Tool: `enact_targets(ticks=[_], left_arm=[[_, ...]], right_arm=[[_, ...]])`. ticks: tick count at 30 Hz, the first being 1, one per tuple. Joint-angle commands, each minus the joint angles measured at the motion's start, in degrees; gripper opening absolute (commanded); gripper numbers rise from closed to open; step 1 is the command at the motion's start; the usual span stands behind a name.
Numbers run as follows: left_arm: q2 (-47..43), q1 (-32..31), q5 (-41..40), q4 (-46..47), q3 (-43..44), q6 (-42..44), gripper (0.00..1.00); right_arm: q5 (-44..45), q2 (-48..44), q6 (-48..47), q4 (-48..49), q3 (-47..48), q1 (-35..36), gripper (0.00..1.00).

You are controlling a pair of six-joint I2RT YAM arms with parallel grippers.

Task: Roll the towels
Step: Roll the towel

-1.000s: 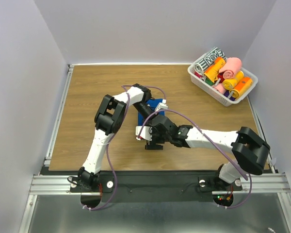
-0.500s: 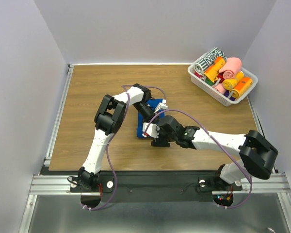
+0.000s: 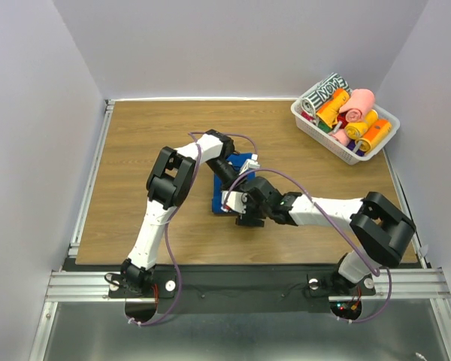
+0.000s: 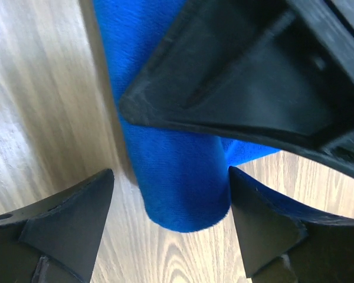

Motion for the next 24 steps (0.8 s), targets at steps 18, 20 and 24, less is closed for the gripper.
enact_targets(ticks=[18,20,24], left_arm=[[-13.4,6.4,-9.2,6.6,-6.3,1.9,0.71],[-16.7,8.3,-9.5,5.6,-5.1,1.8,0.72],[-23.3,13.5,-9.8,7.3,-6.0,0.2,0.77]], right_arm=[[-21.8,-0.4,-1.1,-8.1,2.6,-6.2,0.01],[-24.0,-0.2,-0.8,-9.5,3.4,-6.8,0.01],[-27.4,2.3,1.0,-13.8,6.9,-8.8,0.01]])
